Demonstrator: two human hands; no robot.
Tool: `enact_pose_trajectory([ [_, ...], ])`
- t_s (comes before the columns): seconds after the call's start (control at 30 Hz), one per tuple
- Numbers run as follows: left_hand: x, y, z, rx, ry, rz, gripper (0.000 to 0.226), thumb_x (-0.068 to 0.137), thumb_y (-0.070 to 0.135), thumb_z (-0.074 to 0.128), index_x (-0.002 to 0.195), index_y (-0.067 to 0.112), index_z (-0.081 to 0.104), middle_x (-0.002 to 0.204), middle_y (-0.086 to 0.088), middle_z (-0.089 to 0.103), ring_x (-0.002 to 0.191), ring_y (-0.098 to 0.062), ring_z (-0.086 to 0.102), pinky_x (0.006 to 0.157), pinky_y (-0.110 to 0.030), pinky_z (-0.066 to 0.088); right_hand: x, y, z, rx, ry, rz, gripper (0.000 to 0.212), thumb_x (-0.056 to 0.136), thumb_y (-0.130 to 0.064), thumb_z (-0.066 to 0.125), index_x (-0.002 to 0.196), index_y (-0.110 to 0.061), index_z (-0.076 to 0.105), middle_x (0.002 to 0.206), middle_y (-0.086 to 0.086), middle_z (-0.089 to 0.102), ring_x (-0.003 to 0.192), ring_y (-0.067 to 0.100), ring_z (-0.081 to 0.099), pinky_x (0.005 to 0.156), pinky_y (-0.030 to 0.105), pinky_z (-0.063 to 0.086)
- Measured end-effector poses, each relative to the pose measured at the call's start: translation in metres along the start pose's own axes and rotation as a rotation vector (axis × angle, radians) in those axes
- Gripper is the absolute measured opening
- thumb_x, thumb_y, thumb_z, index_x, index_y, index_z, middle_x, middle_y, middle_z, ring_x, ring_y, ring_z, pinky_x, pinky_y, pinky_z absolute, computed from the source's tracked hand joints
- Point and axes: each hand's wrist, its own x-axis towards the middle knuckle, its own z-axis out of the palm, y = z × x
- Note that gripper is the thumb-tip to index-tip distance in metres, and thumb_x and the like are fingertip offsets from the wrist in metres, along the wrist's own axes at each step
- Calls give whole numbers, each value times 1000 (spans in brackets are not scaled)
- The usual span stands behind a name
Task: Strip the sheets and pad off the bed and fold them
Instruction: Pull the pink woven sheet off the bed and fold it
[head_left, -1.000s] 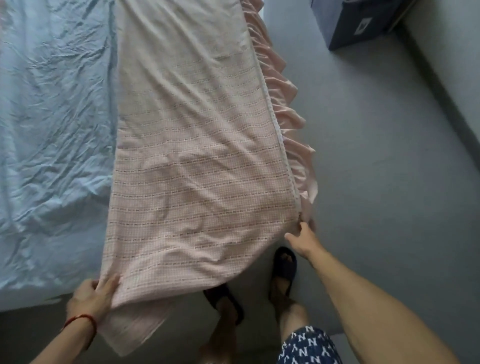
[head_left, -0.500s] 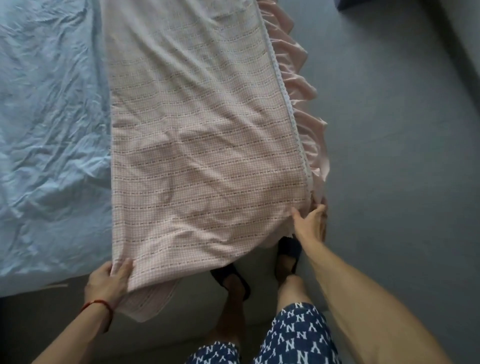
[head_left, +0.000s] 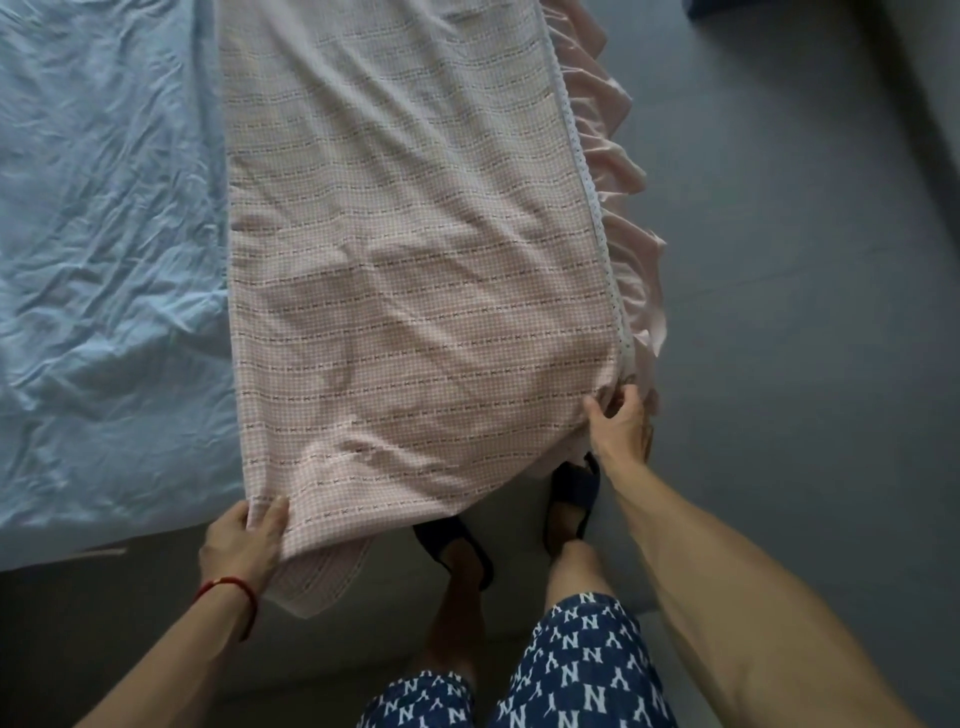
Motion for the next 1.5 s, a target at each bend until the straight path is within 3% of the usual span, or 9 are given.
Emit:
enact_pose_trajectory([
  [0.1,-1,3,-1,-7,-6,6,31,95,41,65,85,12,69,83,-11,70,82,-34,64,78,-50,54,-4,0,5,-99,2,-147,18,94,-27,64,96,-14,53,112,9,57,99,27,58,83,38,49],
  [0.23,-6,9,-2,-25,-12,17,25,95,40,65,79,20,65,85,-10,69,82,-34,63,79,-49,54,-14,-1,13,-280,19,-379,11,96,-15,59,93,-10,49,101,10,49,85,25,52,73,38,49],
  [0.33,-9,14,-1,-30,-14,28,22,95,39,66,80,22,65,86,-10,69,84,-34,63,80,-48,53,-11,2,14,-139,42,-256,14,97,-18,59,100,-9,49,103,10,56,89,25,55,74,37,47],
  [0.47,-14,21,0,-47,-19,46,18,96,36,64,85,22,66,84,-7,67,82,-30,60,78,-44,50,-2,6,6,116,2,6,38,94,-35,66,120,-21,42,119,4,65,103,26,64,86,39,53],
  [0.67,-14,19,0,-53,-27,33,18,97,37,64,87,22,66,85,-5,67,84,-29,60,77,-43,50,-4,0,12,-1,93,-123,26,93,-30,68,106,-22,47,112,5,61,97,25,62,80,39,54],
  [0.87,-12,20,2,-46,-10,42,15,95,36,66,86,25,67,88,-7,70,87,-31,63,82,-46,54,-11,-4,15,-51,213,-94,22,96,-29,65,107,-18,49,112,7,61,95,26,63,75,39,54],
  [1.03,-11,18,4,-56,-11,36,16,95,38,65,85,26,67,87,-5,69,87,-31,64,83,-47,54,-12,-3,12,-96,219,-146,18,96,-30,66,101,-18,53,104,4,64,84,19,57,66,30,40],
  [1.5,-11,14,2,-72,-14,48,15,96,38,64,92,24,68,90,-5,69,89,-30,63,82,-44,52,0,4,-1,30,-26,-119,36,90,-32,71,109,-21,43,106,3,62,92,20,61,78,37,51],
])
